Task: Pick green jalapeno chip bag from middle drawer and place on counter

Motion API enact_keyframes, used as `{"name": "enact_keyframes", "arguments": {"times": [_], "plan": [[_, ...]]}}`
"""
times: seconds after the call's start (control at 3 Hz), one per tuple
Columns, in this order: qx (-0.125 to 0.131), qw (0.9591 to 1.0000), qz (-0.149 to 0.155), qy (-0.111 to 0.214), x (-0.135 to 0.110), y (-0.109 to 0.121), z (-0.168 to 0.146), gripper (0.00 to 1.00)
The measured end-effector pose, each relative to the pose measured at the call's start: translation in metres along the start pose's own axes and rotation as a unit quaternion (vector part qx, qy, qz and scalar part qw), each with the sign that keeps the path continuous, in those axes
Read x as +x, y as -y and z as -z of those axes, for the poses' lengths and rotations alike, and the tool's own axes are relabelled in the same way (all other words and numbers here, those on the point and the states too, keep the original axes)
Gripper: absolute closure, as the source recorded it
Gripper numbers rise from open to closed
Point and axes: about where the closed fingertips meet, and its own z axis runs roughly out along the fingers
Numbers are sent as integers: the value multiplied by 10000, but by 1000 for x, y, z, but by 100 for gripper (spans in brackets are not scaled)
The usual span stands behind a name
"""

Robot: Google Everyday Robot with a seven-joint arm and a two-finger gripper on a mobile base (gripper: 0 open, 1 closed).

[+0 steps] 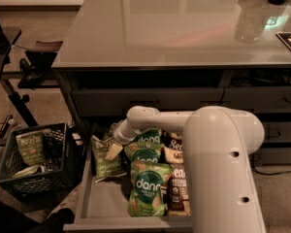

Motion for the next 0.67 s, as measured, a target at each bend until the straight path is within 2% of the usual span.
{"name": "enact_keyframes", "arguments": {"times": [0.67], "plan": [[-269, 9995, -51, -122, 8, -6, -22, 13]]}}
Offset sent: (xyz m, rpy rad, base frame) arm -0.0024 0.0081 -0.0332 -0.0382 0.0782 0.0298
